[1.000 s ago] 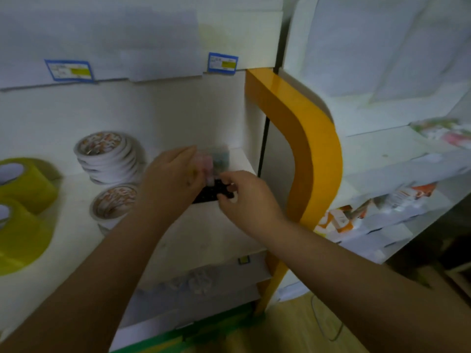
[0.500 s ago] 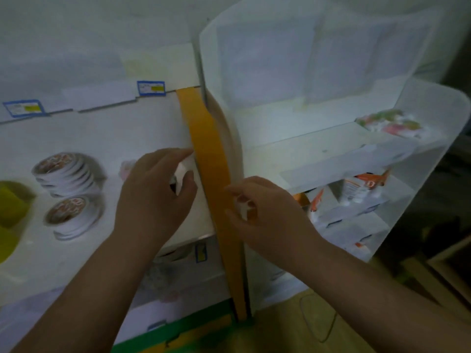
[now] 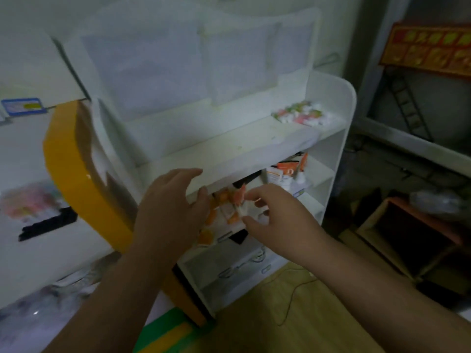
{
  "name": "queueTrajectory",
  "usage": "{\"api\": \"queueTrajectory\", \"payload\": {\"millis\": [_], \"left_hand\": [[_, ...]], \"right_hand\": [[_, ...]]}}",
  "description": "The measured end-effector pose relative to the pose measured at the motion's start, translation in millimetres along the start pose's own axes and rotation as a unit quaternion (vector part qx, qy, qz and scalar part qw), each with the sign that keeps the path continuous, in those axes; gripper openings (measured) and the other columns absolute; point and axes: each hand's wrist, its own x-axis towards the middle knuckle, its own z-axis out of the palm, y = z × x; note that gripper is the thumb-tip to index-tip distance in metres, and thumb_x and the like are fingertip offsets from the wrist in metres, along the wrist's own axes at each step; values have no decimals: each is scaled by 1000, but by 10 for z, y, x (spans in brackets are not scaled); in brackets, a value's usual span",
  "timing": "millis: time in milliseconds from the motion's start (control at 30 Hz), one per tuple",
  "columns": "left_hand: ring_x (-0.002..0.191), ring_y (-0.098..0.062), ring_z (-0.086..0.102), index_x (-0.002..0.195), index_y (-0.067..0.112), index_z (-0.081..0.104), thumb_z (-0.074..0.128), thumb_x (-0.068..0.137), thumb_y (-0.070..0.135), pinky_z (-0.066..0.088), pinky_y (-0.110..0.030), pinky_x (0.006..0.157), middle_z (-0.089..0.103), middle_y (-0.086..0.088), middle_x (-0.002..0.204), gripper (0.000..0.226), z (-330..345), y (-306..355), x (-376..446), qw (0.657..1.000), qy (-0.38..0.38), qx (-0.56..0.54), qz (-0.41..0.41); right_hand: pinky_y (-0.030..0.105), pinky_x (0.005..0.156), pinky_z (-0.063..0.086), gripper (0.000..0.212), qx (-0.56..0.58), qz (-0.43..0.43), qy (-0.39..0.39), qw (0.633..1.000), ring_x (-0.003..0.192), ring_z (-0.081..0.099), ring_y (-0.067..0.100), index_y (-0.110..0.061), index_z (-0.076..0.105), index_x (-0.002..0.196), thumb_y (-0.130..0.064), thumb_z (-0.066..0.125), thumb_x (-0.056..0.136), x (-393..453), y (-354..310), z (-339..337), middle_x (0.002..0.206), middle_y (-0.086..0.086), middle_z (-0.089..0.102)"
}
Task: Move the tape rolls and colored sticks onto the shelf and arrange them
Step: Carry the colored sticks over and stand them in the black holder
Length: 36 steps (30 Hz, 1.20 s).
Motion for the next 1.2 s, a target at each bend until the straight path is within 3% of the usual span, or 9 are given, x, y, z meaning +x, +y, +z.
{"api": "queueTrajectory", "payload": {"millis": [167, 300, 500, 667, 933, 1200], "left_hand": [[112, -9, 48, 133, 28, 56, 56, 95, 36, 32, -24, 89, 59, 7, 129, 39, 436, 360, 186, 999, -36, -23, 14], [115, -15, 52, 131, 28, 58, 58, 94, 33, 35, -24, 91, 61, 6, 128, 37, 774, 569, 388, 997, -51, -37, 33], [122, -18, 51, 135, 28, 56, 56, 94, 36, 39, -31, 99, 58, 6, 134, 41, 1200, 754, 845, 996, -55, -51, 44], [125, -19, 49, 138, 28, 52, 56, 94, 38, 40, -34, 102, 56, 5, 137, 45, 1506, 734, 1384, 996, -61, -34, 54], [127, -21, 49, 140, 28, 50, 59, 92, 41, 42, -36, 103, 54, 3, 140, 51, 1891, 607, 2238, 994, -85, -22, 67], [128, -18, 48, 140, 28, 50, 58, 93, 42, 40, -34, 104, 53, 5, 140, 50, 2246, 585, 2600, 990, -114, -35, 71]], "right_hand": [[19, 89, 44, 36, -30, 37, 31, 998, 105, 54, 6, -24, 61, 124, -28, 69, 89, -70, 388, -263, 118, -6, 57], [25, 93, 47, 40, -79, 52, 18, 995, 110, 54, 7, -24, 60, 129, -33, 67, 90, -17, 667, -431, 122, -7, 56], [26, 87, 48, 33, -109, 59, 64, 990, 101, 55, 8, -25, 63, 119, -30, 68, 88, 307, 1074, -714, 112, -9, 58], [10, 82, 37, 33, -155, 54, 60, 985, 97, 48, -1, -28, 62, 121, -30, 68, 89, 867, 1296, -934, 109, -16, 53], [26, 96, 49, 38, -184, 78, 70, 977, 109, 55, 8, -29, 58, 130, -33, 63, 92, 1816, 1664, -1089, 125, -9, 56], [27, 98, 51, 38, -204, 139, 87, 965, 114, 55, 8, -33, 57, 131, -37, 62, 93, 2105, 2170, -1161, 129, -13, 57]]}}
